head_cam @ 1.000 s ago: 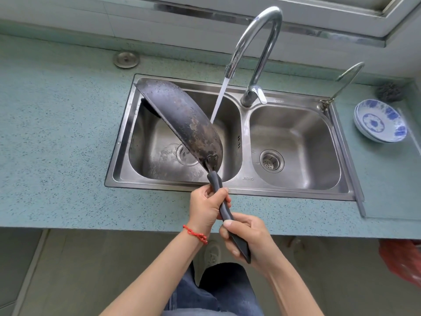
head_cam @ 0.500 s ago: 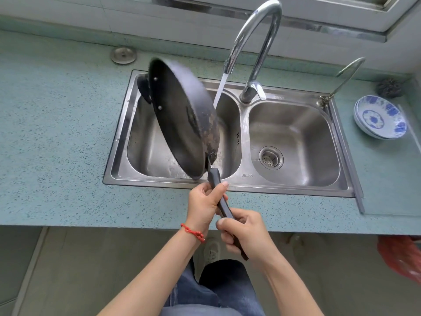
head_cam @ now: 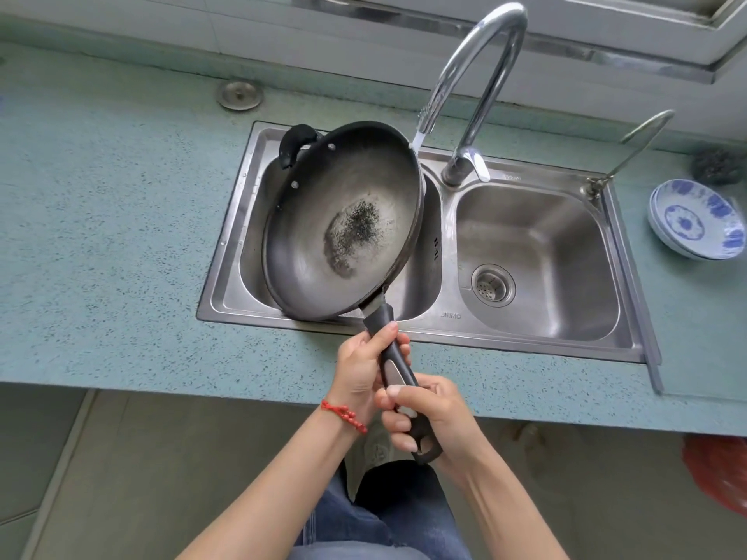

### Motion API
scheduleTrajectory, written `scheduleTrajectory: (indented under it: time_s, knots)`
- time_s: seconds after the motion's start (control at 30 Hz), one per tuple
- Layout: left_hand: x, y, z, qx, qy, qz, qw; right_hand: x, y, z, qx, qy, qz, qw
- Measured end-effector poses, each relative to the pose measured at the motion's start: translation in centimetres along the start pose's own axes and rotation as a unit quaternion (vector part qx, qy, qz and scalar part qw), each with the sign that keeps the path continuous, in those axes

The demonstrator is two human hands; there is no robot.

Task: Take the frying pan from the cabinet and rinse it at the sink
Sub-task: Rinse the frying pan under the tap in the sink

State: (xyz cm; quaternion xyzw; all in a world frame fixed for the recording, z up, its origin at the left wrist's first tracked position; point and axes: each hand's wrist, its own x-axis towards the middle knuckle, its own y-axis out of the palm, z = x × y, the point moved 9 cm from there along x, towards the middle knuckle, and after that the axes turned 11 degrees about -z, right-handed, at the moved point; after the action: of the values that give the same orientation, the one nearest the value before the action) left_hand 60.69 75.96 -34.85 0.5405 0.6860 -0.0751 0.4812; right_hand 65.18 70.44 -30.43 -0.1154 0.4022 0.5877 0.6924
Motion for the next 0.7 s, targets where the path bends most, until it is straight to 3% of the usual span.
scheduleTrajectory:
  time_s: [0.27, 0.7]
  knots:
    - [0.0, -1.1, -1.9, 0.099, 0.106, -0.040, 0.989, 0.3, 0.2, 1.2, -0.191, -0.073, -0.005, 0.979]
    - [-0.5, -2.4, -2.7, 0.201, 0.135, -0.035, 0.970, 0.0, 0.6, 0.3, -0.119, -0.100, -0.001, 0.988]
